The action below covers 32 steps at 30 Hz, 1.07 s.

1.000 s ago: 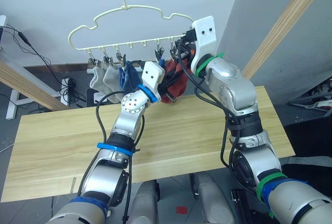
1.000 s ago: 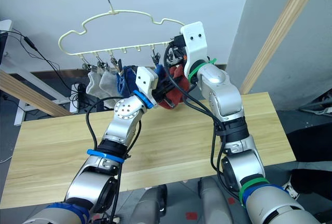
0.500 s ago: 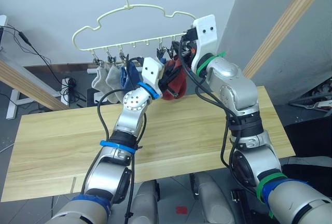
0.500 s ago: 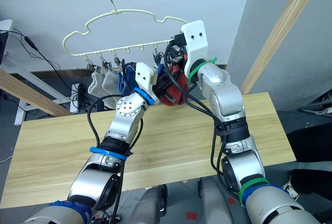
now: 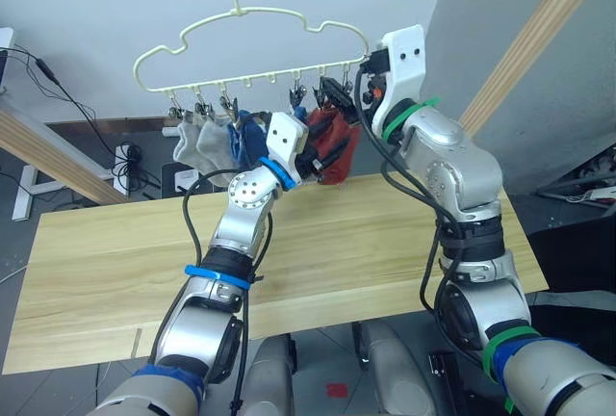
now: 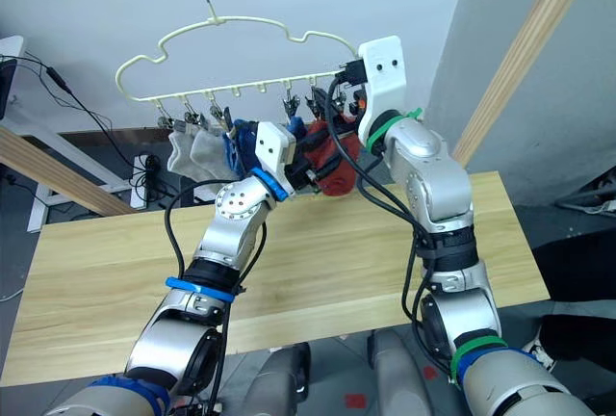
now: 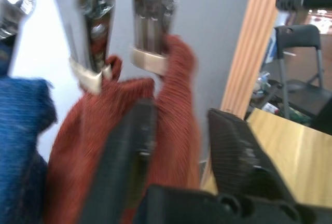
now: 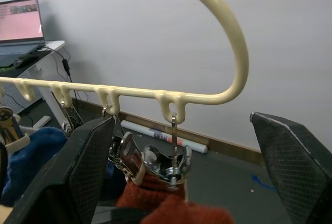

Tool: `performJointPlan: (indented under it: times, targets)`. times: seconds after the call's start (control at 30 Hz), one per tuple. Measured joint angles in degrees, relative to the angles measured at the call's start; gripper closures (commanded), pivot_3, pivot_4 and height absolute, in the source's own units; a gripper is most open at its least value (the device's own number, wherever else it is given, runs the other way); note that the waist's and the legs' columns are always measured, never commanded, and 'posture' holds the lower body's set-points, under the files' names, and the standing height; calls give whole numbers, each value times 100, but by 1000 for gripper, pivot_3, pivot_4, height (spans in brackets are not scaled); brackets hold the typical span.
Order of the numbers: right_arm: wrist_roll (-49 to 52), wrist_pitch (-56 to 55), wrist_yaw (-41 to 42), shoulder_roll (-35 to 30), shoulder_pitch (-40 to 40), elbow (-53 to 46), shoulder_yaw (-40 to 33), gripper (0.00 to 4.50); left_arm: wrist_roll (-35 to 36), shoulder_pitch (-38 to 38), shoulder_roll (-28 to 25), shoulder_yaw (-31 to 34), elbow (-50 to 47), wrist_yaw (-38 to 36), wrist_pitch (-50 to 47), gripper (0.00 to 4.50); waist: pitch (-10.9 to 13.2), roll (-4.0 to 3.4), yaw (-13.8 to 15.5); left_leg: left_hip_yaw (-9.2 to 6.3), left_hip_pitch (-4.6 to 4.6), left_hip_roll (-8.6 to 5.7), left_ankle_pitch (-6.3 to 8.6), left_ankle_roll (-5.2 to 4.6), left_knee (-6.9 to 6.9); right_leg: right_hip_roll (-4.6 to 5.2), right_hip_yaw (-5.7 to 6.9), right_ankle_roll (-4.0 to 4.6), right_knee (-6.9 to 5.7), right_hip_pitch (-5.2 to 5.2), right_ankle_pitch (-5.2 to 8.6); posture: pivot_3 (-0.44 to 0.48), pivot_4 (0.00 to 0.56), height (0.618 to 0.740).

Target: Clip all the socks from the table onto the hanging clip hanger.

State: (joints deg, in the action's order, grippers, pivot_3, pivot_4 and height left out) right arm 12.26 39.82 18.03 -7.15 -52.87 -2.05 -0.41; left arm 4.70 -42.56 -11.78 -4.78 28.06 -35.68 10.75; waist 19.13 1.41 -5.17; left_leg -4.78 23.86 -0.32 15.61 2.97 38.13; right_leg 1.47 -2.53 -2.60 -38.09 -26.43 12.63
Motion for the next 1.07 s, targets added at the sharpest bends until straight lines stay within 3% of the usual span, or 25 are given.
performJointPlan:
  times: [0.2, 0.27, 0.5, 0.63, 0.9, 1.07]
  targets:
    - [245, 123, 640, -619, 349, -674, 196, 121, 220, 375, -417, 17, -599, -504, -513, 1627, 0, 0, -11, -1, -2, 4, 0, 0, -1, -8, 0, 0, -1, 0, 0, -88, 359, 740]
    - [308, 123, 851, -868, 467, -874, 209, 60, 451, 673, -769, 28, -1071, -867, -892, 1614, 0, 0, -16, -3, -3, 7, 0, 0, -2, -10, 0, 0, -1, 0, 0, -84, 359, 740]
    - [451, -57, 1719, -1835, 827, -1122, 304, 0, 1195, 1762, -2421, 781, -2896, -1542, -2269, 57, 2, -1, 25, -9, -6, 12, 0, 0, -1, -9, 1, 0, 2, 5, 1, -14, 350, 740]
    - [477, -346, 2246, -2388, 966, -1131, 293, 0, 1334, 2547, -3248, 1555, -3548, -1492, -2838, 57, 2, -1, 55, -11, -6, 12, 0, 0, -2, -7, 3, -1, 9, 9, 1, 23, 343, 740]
    - [500, -1063, 2881, -3074, 1422, -1063, 16, 0, 1010, 3224, -4284, 2527, -3440, -1118, -3325, 57, 2, -2, 242, -16, -6, 7, 0, 0, -8, -13, 10, -1, 13, 10, 2, 53, 327, 740]
    - [500, -1192, 3121, -3298, 1624, -1025, -70, 0, 1078, 3269, -4318, 2657, -3274, -1121, -3497, 57, 2, -2, 337, -14, -4, 6, 0, 1, -4, -9, 10, -1, 16, 10, 2, 58, 327, 740]
